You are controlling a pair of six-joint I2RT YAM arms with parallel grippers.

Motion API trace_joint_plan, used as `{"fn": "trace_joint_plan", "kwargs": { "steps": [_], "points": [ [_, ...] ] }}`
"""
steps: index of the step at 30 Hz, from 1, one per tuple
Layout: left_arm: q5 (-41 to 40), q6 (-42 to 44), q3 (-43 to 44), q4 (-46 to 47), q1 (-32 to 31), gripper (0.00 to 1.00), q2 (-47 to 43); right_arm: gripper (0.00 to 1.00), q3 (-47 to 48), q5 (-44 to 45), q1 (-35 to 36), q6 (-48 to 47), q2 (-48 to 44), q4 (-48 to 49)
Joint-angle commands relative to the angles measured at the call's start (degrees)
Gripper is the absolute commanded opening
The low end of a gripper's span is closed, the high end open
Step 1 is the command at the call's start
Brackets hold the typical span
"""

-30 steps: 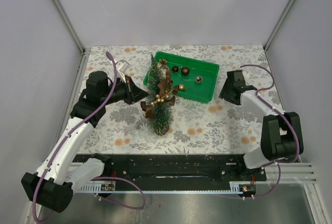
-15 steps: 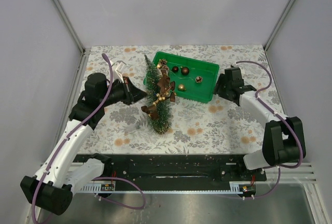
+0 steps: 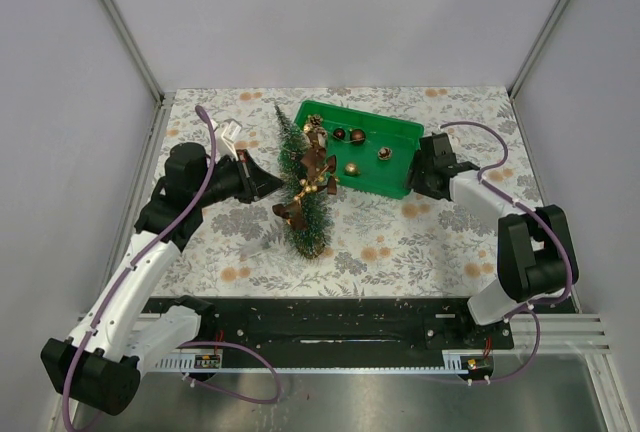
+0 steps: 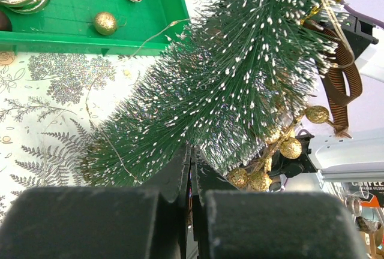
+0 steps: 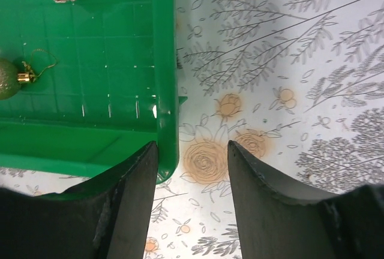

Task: Decorate the small christmas tree

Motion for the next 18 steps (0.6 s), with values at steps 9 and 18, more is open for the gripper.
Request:
{"fn": "trace_joint_plan", "kwargs": {
  "steps": [9,18],
  "points": [
    [-1.6,-0.5,1.4,-0.4,0.3,0.00,-2.3,0.60,2.8,9.1,-4.1,-3.1,-4.6,-6.1],
    [-2.2,-1.1,0.2,-0.2,0.4,0.00,-3.3,0.65,10.7,3.5,-4.0,-3.7,-9.0,-2.3]
  ]
}}
